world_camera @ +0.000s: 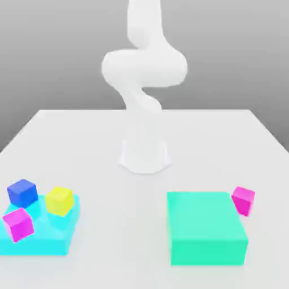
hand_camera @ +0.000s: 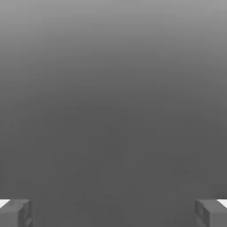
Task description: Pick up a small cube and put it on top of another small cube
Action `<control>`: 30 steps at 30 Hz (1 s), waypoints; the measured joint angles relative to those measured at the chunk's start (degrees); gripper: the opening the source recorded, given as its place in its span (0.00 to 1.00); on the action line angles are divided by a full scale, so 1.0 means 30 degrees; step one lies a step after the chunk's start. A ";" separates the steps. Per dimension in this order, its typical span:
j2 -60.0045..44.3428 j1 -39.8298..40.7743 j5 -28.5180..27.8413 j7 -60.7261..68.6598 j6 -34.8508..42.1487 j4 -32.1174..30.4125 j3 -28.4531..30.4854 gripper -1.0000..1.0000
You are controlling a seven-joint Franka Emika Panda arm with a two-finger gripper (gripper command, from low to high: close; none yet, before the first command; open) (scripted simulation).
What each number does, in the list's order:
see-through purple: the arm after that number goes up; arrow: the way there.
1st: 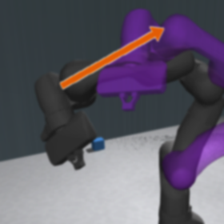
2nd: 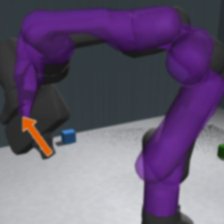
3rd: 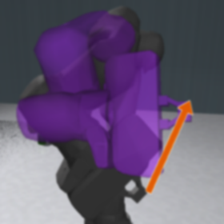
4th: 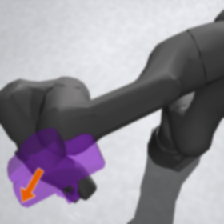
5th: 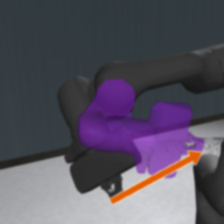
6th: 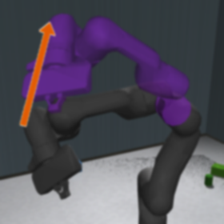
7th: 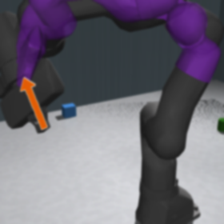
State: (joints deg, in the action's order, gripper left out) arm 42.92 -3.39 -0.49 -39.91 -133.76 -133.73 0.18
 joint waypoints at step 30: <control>-1.1649 -1.2309 -0.0251 2.4906 -0.7896 -0.7774 0.0213 0.50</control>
State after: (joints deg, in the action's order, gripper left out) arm 7.97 -40.31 -1.25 34.81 -157.45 -157.05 0.82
